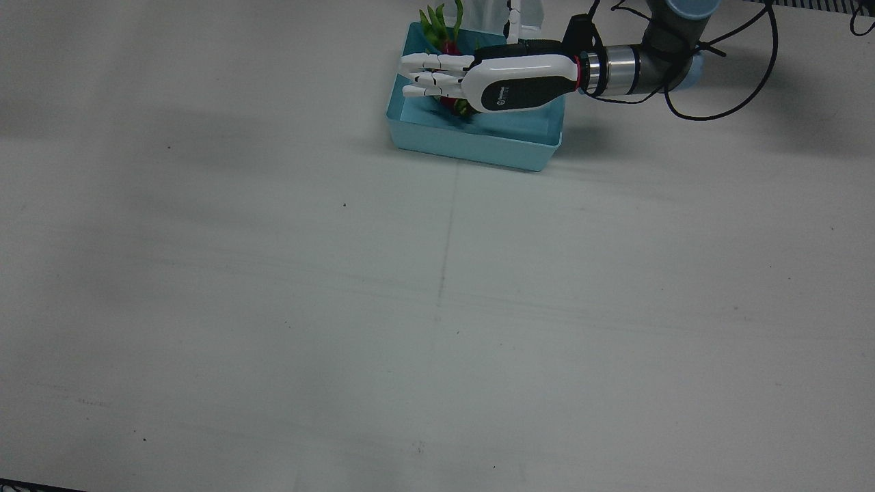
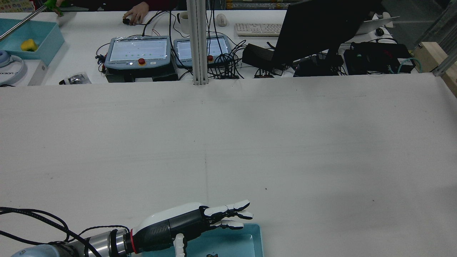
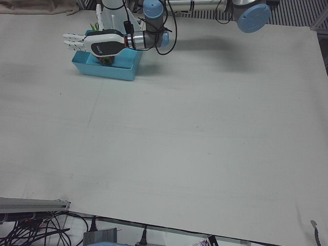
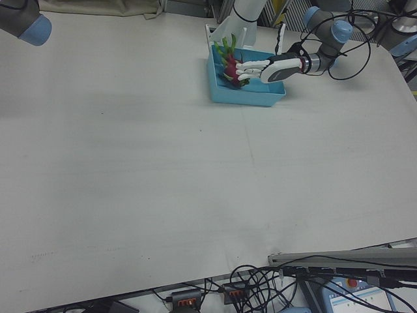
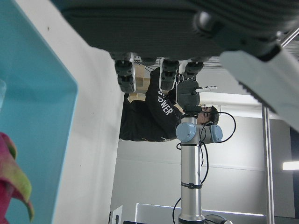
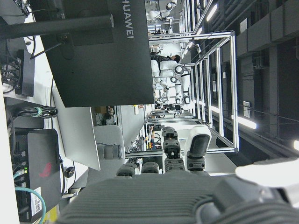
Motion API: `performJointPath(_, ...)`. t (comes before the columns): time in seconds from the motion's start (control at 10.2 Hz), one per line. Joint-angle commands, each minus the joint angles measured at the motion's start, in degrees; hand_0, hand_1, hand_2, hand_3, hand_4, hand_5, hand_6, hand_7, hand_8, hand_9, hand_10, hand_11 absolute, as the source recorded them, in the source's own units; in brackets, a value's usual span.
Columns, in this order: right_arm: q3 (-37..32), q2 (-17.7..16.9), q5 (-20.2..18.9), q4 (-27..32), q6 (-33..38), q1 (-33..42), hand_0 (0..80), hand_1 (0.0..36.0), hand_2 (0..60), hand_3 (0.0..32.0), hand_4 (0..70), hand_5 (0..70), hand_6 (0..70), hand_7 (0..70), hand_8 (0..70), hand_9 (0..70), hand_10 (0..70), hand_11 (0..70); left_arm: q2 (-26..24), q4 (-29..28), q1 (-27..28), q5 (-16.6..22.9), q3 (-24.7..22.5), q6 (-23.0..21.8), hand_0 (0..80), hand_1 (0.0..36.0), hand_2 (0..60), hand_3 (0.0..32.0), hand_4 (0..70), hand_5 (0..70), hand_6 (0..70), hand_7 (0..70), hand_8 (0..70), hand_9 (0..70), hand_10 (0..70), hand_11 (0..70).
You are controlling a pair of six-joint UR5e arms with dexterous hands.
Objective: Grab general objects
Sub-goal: 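Lower the dragon fruit into the tray and open the left hand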
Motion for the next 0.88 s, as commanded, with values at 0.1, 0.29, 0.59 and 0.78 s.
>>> performJointPath(0.1,0.0,0.0,0.0,0.0,-0.04,0.0,0.0,0.0,0.0,0.0,0.0,0.0,0.0,0.0,0.0,0.0,0.0,0.0,0.55,-1.27,-13.71,2.87,3.98,-6.6,46.0,1.0,0.0,0.0,22.1,16.2,25.2,45.3,19.9,12.4,20.4,29.5)
performJointPath(0.29,0.0,0.0,0.0,0.0,-0.04,0.0,0.0,0.0,0.0,0.0,0.0,0.0,0.0,0.0,0.0,0.0,0.0,0.0,0.55,-3.64,-20.41,6.04,8.2,-8.38,43.7,0.0,0.0,0.0,27.1,20.4,30.4,47.0,24.4,17.7,24.4,34.9)
performJointPath(0.59,0.0,0.0,0.0,0.0,-0.04,0.0,0.0,0.0,0.0,0.0,0.0,0.0,0.0,0.0,0.0,0.0,0.0,0.0,3.78,-11.52,-30.4,6.23,16.53,-8.9,40.4,0.0,0.0,0.0,32.2,28.5,39.7,56.9,33.2,29.5,35.7,49.6)
performJointPath(0.78,0.0,0.0,0.0,0.0,0.05,0.0,0.0,0.0,0.0,0.0,0.0,0.0,0.0,0.0,0.0,0.0,0.0,0.0,7.73,-13.14,-37.53,6.14,16.74,-8.99,39.5,0.0,0.0,0.0,31.3,26.8,40.6,58.1,36.0,33.3,37.0,51.2)
